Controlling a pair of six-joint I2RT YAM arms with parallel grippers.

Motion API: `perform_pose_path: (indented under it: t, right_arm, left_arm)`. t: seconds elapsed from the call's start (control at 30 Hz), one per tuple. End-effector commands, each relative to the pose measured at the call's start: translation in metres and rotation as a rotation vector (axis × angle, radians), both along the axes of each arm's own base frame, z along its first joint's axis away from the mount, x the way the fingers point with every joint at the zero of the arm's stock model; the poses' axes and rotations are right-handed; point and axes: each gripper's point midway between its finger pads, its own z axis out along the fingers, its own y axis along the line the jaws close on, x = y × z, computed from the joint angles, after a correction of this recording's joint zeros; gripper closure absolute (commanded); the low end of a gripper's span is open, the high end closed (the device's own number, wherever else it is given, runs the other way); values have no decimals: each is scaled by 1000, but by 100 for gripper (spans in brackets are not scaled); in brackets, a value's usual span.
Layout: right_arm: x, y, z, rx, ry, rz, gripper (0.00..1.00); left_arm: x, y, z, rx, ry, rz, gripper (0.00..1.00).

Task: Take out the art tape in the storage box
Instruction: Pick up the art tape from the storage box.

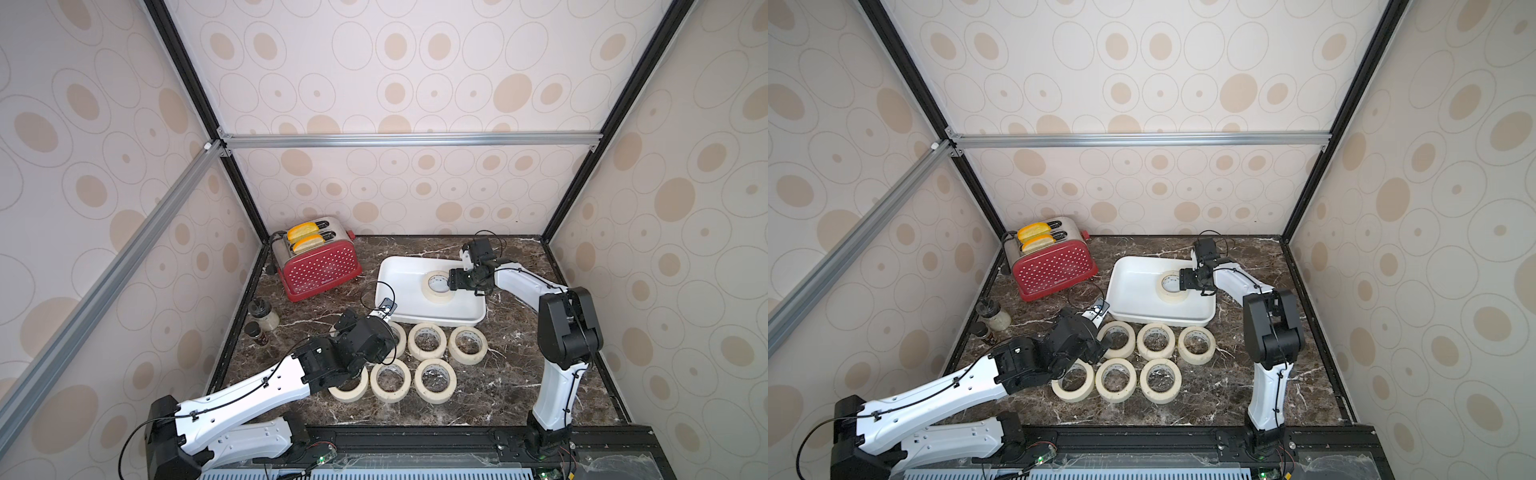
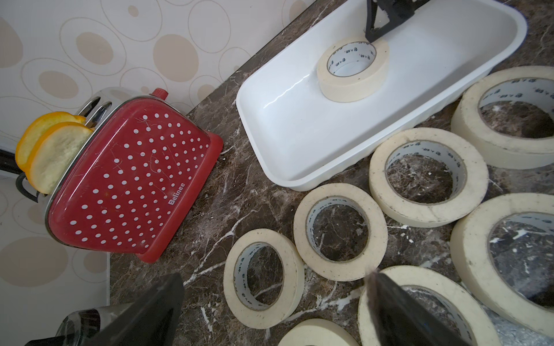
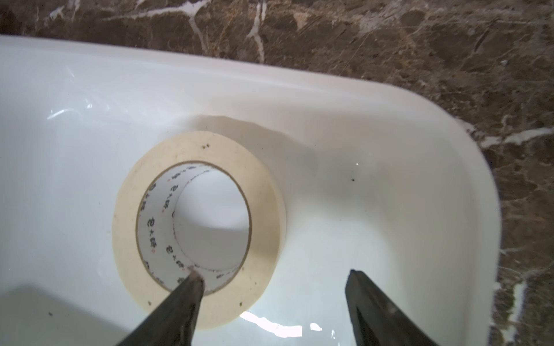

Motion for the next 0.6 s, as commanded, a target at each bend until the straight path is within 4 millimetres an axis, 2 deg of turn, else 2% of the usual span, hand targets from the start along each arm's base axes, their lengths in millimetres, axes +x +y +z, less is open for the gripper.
perform_pose_path:
  t: [0.0,0.27,0.4,0.57]
  right_arm:
    - [7,1,-5,-11,32,13,28]
    - [11,7,-27,-19,87,39,35]
    - [9,9,-34,-14,108,48,47]
    - [7,8,-33,-17,103,52,59]
  left_arm:
    - [0,2,9,-45,-20,13,1]
    - [0,3,9,-47,-25,17,1]
    - [0,3,9,-47,-24,16,1]
    - [1,2,8,-45,-22,17,1]
